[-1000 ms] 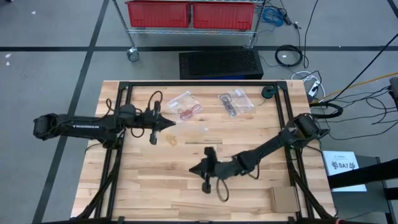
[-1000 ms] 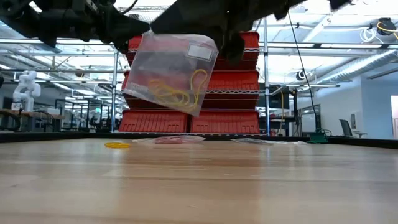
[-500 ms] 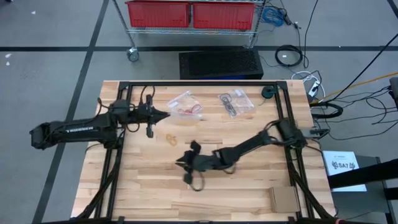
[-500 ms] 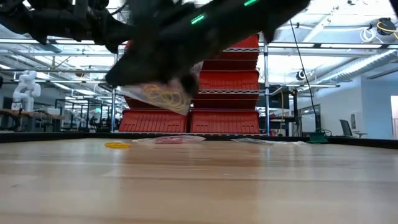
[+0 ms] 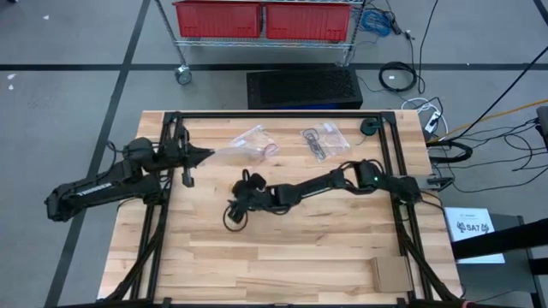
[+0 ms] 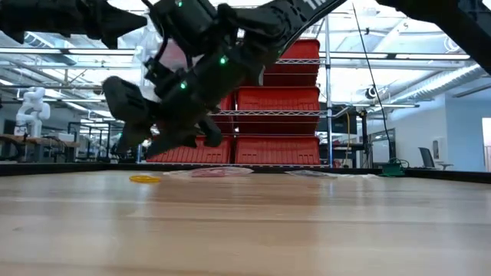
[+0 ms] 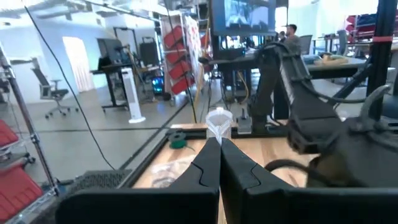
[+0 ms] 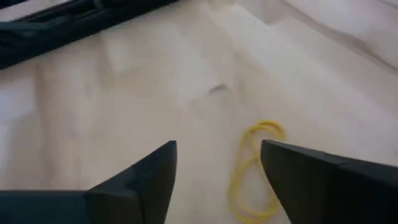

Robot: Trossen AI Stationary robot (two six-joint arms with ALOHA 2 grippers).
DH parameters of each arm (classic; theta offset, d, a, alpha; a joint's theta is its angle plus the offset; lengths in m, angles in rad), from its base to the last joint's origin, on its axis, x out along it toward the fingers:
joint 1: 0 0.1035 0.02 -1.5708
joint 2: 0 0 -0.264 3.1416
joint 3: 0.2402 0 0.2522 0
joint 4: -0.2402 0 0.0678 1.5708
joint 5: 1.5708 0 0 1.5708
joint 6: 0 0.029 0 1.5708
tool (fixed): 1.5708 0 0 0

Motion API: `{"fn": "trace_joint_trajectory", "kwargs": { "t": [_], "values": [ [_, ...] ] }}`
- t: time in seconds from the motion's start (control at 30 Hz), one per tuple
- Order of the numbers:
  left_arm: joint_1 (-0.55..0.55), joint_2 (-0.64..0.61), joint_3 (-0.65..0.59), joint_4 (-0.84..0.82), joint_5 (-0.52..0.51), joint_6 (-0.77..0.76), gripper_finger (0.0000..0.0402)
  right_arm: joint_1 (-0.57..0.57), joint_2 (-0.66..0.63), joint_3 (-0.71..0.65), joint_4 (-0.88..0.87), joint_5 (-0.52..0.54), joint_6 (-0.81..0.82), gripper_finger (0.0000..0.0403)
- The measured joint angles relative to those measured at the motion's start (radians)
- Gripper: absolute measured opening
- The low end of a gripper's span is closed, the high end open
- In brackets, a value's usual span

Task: Sort rubber bands
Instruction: Put the yellow rubber band into the zip bag

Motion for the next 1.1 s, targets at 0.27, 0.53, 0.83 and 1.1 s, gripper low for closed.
{"fn": "trace_joint_trajectory", "kwargs": {
  "t": [0.27, 0.53, 0.83, 1.1],
  "values": [
    [-0.001, -0.013, -0.001, -0.015, 0.0, 0.0, 0.0001, -0.031, 0.037, 0.0, -0.019, 0.025, 0.024, 0.0249],
    [-0.001, -0.013, -0.001, -0.019, 0.0, 0.0, 0.0001, -0.028, 0.094, 0.005, 0.014, 0.051, 0.086, 0.0232],
    [-0.001, -0.013, -0.001, -0.018, 0.0, -0.002, 0.0001, -0.029, 0.107, 0.006, -0.076, 0.037, 0.106, 0.0038],
    [-0.001, -0.013, -0.001, -0.027, 0.0, -0.002, 0.0001, -0.006, 0.066, 0.004, -0.167, -0.031, 0.095, 0.0003]
  ]
}}
